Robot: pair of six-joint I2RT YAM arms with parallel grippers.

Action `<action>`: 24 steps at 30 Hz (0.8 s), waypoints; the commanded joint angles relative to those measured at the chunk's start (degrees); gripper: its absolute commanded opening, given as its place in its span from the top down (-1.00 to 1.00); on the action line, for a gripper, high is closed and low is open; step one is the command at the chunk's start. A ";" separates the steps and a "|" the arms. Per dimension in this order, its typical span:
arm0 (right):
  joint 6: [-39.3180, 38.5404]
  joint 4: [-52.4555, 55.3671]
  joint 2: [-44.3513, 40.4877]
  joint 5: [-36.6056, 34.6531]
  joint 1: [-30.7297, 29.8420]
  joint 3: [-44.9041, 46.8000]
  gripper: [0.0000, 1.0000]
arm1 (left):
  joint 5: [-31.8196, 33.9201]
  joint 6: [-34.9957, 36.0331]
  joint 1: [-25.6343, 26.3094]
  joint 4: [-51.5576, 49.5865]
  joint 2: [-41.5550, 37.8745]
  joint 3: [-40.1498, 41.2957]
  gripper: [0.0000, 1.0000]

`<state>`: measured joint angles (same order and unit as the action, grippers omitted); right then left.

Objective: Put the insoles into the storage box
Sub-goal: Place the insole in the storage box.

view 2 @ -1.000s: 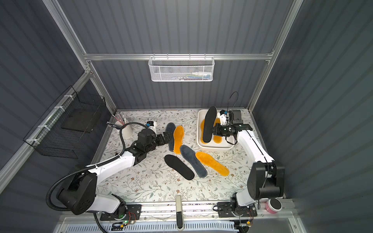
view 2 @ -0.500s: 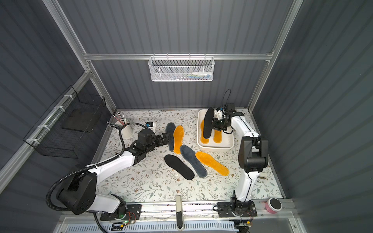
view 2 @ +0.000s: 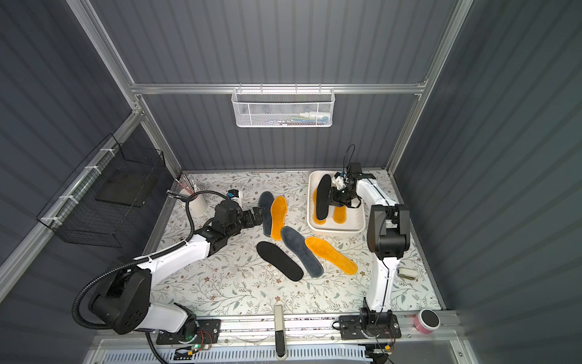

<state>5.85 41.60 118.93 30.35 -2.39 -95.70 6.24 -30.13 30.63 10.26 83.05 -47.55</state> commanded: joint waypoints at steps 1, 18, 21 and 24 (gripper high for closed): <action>-1.89 0.90 1.42 1.30 0.20 -1.66 1.00 | -0.01 1.21 -0.40 -0.91 0.83 -1.68 -0.99; -3.65 3.08 6.92 4.27 0.10 -6.08 1.00 | -0.59 0.78 -0.49 -0.94 0.81 -1.63 -0.99; -3.47 2.98 7.40 4.64 0.04 -5.99 1.00 | -0.94 0.62 -0.49 -0.62 0.81 -1.58 -0.99; -3.21 2.82 7.97 4.29 0.02 -6.08 1.00 | -1.97 0.73 -0.52 0.36 0.54 -0.97 -0.99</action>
<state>3.36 43.35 125.43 33.71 -2.39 -100.42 5.67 -30.13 30.52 10.13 83.15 -47.64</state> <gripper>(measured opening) 0.050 0.995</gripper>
